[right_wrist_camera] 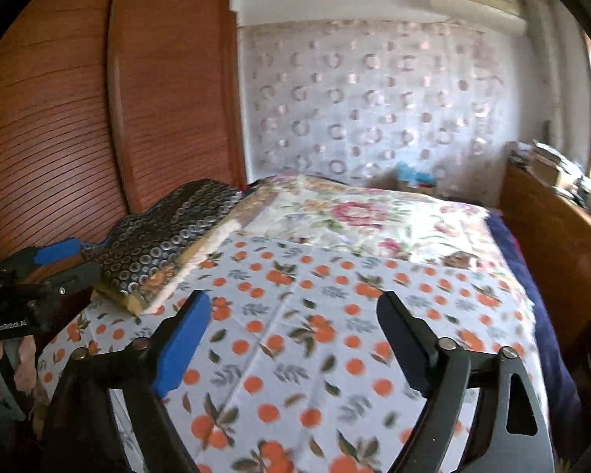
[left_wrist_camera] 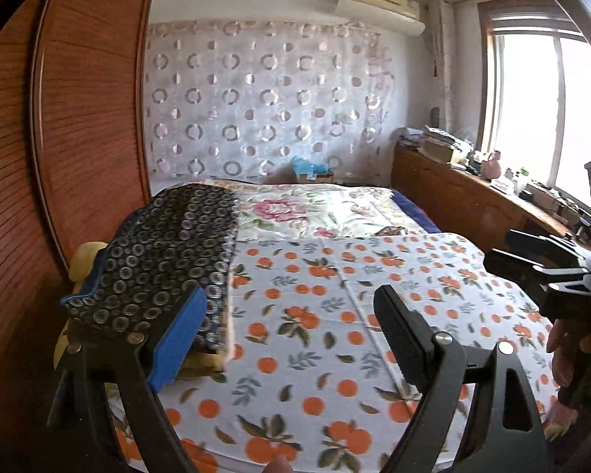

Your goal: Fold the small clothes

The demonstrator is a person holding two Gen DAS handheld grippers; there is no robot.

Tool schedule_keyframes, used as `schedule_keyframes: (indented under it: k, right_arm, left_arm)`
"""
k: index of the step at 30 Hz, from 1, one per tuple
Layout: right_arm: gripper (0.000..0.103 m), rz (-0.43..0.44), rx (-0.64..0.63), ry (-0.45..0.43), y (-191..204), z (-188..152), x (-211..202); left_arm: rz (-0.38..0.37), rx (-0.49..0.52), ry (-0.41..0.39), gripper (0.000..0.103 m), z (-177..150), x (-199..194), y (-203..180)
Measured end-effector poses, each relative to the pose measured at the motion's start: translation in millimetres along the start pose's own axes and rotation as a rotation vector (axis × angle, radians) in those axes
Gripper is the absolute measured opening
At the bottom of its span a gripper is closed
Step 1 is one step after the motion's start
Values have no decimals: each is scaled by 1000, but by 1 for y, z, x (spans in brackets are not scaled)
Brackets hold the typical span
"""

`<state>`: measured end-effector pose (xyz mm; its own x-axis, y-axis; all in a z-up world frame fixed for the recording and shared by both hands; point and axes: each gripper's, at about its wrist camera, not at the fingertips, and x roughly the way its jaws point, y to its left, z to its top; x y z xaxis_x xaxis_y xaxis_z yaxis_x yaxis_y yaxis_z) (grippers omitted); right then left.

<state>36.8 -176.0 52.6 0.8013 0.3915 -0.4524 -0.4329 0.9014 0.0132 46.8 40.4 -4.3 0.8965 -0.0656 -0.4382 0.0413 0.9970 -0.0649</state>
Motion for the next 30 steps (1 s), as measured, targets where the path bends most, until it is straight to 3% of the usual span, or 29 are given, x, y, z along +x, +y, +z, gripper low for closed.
schedule_keyframes:
  k: [15,30]
  right_arm:
    - [91,-145,91,-156,-2,-17,-62]
    - [91,-167,81,-194,16,-36,-58]
  left_arm:
    - [-19,41,-88,87,42,-30,-49]
    - [5,42,-112,87,42,-45,-46]
